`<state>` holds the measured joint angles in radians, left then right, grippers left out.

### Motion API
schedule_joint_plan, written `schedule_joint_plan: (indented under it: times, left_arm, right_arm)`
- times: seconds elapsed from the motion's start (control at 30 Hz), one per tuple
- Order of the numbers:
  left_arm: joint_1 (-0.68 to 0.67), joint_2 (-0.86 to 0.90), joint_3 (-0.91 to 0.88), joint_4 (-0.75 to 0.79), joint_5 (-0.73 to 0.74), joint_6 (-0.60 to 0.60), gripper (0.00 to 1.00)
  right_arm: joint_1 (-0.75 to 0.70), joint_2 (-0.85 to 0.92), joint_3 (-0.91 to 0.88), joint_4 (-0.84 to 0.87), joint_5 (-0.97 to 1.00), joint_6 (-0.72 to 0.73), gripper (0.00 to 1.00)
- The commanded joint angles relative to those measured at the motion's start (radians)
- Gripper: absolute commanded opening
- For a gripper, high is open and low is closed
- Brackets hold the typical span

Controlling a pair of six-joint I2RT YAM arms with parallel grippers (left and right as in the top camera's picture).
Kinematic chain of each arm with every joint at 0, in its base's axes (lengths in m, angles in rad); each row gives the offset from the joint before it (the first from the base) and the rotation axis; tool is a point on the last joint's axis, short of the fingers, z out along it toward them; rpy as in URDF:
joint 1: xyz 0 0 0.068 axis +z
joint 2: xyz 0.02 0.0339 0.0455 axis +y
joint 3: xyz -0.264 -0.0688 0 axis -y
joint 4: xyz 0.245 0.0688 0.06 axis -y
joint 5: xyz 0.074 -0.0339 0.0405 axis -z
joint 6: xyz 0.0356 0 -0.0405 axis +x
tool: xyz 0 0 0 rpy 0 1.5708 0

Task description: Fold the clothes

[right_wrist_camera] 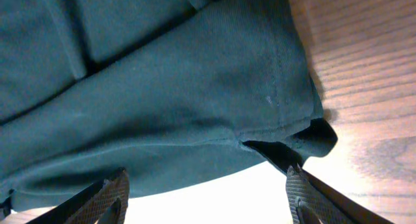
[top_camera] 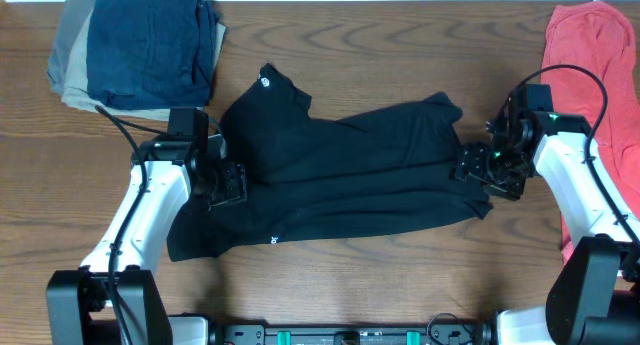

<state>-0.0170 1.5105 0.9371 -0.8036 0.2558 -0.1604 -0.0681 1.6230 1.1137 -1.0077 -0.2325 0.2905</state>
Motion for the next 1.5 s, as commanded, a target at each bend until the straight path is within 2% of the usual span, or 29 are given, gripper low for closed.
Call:
schedule_joint_plan:
  times: [0.0, 0.13, 0.4, 0.53, 0.67, 0.7, 0.77, 0.8, 0.83, 0.9, 1.07, 1.2, 1.3, 1.47]
  left_arm:
    - [-0.012, 0.017, -0.005, 0.001, 0.006, 0.030, 0.63]
    - [-0.048, 0.019, -0.006, 0.016, 0.006, 0.033, 0.52]
    - [-0.096, 0.019, -0.006, 0.039, -0.026, 0.025, 0.50]
    - [-0.096, 0.019, -0.006, 0.039, -0.032, 0.025, 0.39]
    - [-0.096, 0.021, -0.006, 0.058, -0.038, 0.024, 0.22]
    - [-0.096, 0.021, -0.006, 0.069, -0.053, 0.016, 0.19]
    - [-0.096, 0.021, -0.006, 0.089, -0.106, -0.036, 0.06]
    - [-0.096, 0.021, -0.006, 0.097, -0.122, -0.052, 0.06]
    - [-0.096, 0.021, -0.006, 0.106, -0.135, -0.063, 0.06]
    - [-0.096, 0.021, -0.006, 0.130, -0.137, -0.067, 0.06]
    - [-0.096, 0.021, -0.006, 0.178, -0.158, -0.078, 0.06]
    - [-0.096, 0.021, -0.006, 0.193, -0.241, -0.108, 0.06]
    - [-0.096, 0.021, -0.006, 0.204, -0.262, -0.108, 0.06]
    - [-0.096, 0.022, -0.006, 0.229, -0.280, -0.127, 0.06]
  right_arm:
    - [0.004, 0.004, 0.009, 0.003, -0.008, -0.019, 0.75]
    - [0.004, 0.004, 0.009, 0.005, -0.008, -0.019, 0.75]
    - [0.004, 0.004, 0.008, 0.002, -0.008, -0.019, 0.75]
    - [0.004, 0.004, 0.003, 0.005, -0.007, -0.019, 0.75]
    - [0.004, 0.004, 0.002, 0.005, -0.007, -0.019, 0.75]
    - [0.004, 0.004, 0.002, 0.005, -0.007, -0.019, 0.75]
    - [0.004, 0.004, 0.002, 0.005, -0.007, -0.019, 0.74]
    - [0.004, 0.004, 0.002, 0.006, -0.007, -0.019, 0.73]
    - [0.004, 0.004, 0.002, 0.010, -0.007, -0.019, 0.70]
    - [0.004, 0.004, 0.002, 0.023, -0.003, -0.019, 0.55]
    - [0.004, 0.005, -0.002, 0.106, 0.020, -0.018, 0.24]
    - [0.004, 0.007, -0.009, 0.167, 0.049, -0.014, 0.07]
    - [0.004, 0.009, -0.011, 0.203, 0.049, -0.014, 0.04]
    - [0.004, 0.012, -0.011, 0.219, 0.049, -0.015, 0.07]
